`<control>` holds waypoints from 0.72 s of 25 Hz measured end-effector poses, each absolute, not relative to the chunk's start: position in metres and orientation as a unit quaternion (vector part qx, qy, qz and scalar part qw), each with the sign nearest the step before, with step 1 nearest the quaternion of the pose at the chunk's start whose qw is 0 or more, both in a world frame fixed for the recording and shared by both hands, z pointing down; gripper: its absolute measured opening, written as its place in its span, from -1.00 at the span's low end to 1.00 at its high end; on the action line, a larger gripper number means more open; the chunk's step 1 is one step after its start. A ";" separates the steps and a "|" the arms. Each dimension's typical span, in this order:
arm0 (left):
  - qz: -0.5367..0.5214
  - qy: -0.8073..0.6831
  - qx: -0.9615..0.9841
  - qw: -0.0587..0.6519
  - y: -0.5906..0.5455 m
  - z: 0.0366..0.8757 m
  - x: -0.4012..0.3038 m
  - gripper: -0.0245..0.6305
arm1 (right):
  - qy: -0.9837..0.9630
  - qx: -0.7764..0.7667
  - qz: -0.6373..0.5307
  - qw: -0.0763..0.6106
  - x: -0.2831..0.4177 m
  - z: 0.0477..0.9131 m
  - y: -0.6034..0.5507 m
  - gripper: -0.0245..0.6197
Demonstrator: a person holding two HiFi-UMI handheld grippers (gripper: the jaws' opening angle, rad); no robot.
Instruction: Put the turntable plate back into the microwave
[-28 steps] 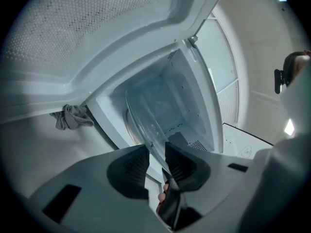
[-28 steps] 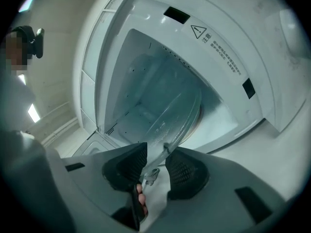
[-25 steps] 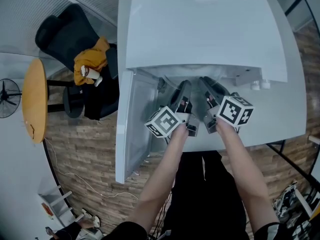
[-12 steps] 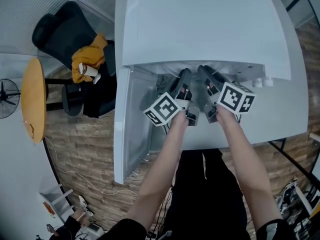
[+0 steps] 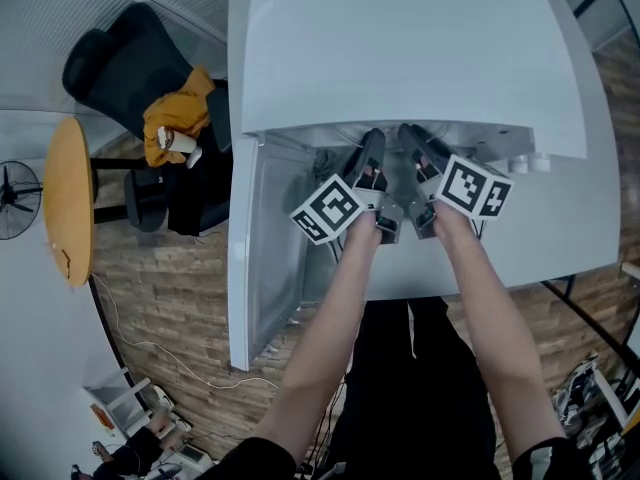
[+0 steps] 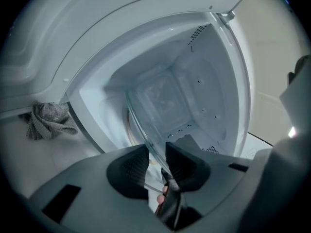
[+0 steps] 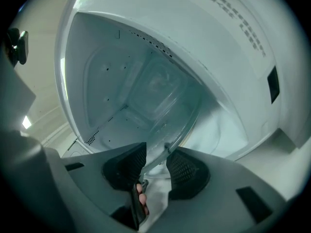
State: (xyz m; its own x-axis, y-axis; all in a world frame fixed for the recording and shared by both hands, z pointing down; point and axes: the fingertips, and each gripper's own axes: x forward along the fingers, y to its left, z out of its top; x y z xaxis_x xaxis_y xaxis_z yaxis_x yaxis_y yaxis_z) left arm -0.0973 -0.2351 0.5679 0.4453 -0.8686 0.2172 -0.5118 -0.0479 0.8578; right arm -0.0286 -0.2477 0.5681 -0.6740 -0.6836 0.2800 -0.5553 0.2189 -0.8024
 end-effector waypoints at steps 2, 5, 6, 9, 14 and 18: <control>-0.184 -0.494 0.699 0.483 -0.236 0.569 -0.097 -0.63 | 0.778 -0.399 -0.482 0.064 -0.028 0.569 -0.248 -0.50; -0.185 -0.495 0.695 0.487 -0.239 0.568 -0.097 -0.63 | 0.777 -0.398 -0.484 0.060 -0.029 0.569 -0.251 -0.50; -0.187 -0.495 0.693 0.490 -0.240 0.569 -0.097 -0.63 | 0.776 -0.398 -0.485 0.057 -0.029 0.569 -0.252 -0.50; -0.196 -0.495 0.683 0.501 -0.243 0.572 -0.100 -0.64 | 0.774 -0.397 -0.491 0.051 -0.031 0.571 -0.255 -0.51; -0.213 -0.496 0.664 0.517 -0.244 0.575 -0.101 -0.67 | 0.766 -0.403 -0.499 0.043 -0.032 0.574 -0.254 -0.52; -0.234 -0.497 0.651 0.523 -0.243 0.576 -0.104 -0.69 | 0.766 -0.403 -0.500 0.041 -0.032 0.574 -0.250 -0.49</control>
State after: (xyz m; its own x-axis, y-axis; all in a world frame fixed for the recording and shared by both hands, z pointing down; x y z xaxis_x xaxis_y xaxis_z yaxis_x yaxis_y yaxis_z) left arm -0.1036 -0.2430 0.5756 0.3958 -0.8925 0.2162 -0.4028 0.0428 0.9143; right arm -0.0318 -0.2498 0.5739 -0.6721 -0.6577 0.3400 -0.5760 0.1760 -0.7983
